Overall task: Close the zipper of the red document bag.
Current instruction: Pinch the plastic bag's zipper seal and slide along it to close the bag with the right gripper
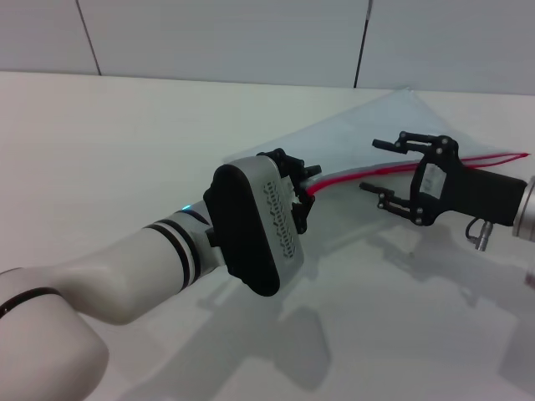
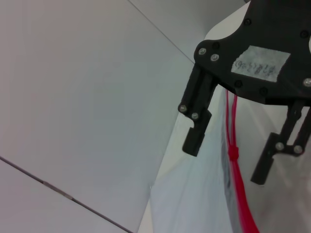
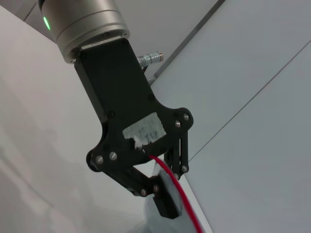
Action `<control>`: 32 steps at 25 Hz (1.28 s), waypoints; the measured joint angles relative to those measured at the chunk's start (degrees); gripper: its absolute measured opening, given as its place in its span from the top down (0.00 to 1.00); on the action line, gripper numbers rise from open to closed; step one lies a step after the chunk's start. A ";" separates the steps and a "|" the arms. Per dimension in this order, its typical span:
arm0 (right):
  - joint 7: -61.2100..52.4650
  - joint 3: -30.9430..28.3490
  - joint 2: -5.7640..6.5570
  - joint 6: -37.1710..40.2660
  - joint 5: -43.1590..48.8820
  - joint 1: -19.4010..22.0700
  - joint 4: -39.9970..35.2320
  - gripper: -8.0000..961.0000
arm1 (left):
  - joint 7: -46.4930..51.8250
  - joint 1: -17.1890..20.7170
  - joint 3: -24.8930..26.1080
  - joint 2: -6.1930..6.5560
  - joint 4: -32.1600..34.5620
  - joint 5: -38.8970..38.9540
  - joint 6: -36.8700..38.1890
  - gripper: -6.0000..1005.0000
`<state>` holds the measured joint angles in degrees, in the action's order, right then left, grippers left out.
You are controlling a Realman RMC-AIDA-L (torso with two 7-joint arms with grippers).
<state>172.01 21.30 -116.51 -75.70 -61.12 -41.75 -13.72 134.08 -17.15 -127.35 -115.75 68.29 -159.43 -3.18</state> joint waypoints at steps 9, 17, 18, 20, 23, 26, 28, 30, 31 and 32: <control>0.07 0.24 -0.10 -0.53 0.04 0.02 -0.66 0.63 | 0.12 -0.04 0.00 0.08 0.00 0.09 -0.06 0.94; 0.08 1.70 -0.18 -0.09 0.02 -0.03 -0.69 0.72 | 0.13 -0.16 0.00 0.09 0.00 0.09 -0.08 0.94; 0.08 1.86 -0.20 -0.07 0.02 -0.03 -0.85 0.72 | 0.13 -0.16 0.00 0.08 0.00 0.09 -0.08 0.94; 0.08 2.15 -0.21 -0.01 0.00 -0.03 -1.36 0.74 | 0.13 -0.17 0.00 0.06 0.00 0.09 -0.08 0.94; 0.08 2.17 -0.21 0.01 0.01 -0.02 -1.44 0.76 | 0.13 -0.23 0.00 0.01 -0.09 0.09 -0.08 0.94; 0.08 2.18 -0.21 0.03 0.02 0.00 -1.45 0.79 | 0.13 -0.24 -0.01 -0.06 -0.22 0.09 -0.08 0.94; 0.08 2.23 -0.21 0.03 0.03 0.07 -1.56 0.81 | 0.13 -0.27 -0.01 -0.07 -0.26 0.09 -0.08 0.94; 0.08 2.25 -0.21 0.03 0.04 0.11 -1.70 0.82 | 0.13 -0.32 0.00 -0.08 -0.31 0.09 -0.07 0.94; 0.08 2.25 -0.21 0.03 0.04 0.17 -1.84 0.83 | 0.13 -0.35 0.00 -0.08 -0.33 0.09 -0.07 0.94; 0.08 2.26 -0.21 0.03 0.04 0.20 -1.93 0.83 | 0.13 -0.36 0.00 -0.09 -0.35 0.09 -0.07 0.94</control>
<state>172.09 23.55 -116.72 -75.67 -61.08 -41.55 -15.65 134.21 -17.51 -127.35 -115.84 67.94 -159.34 -3.25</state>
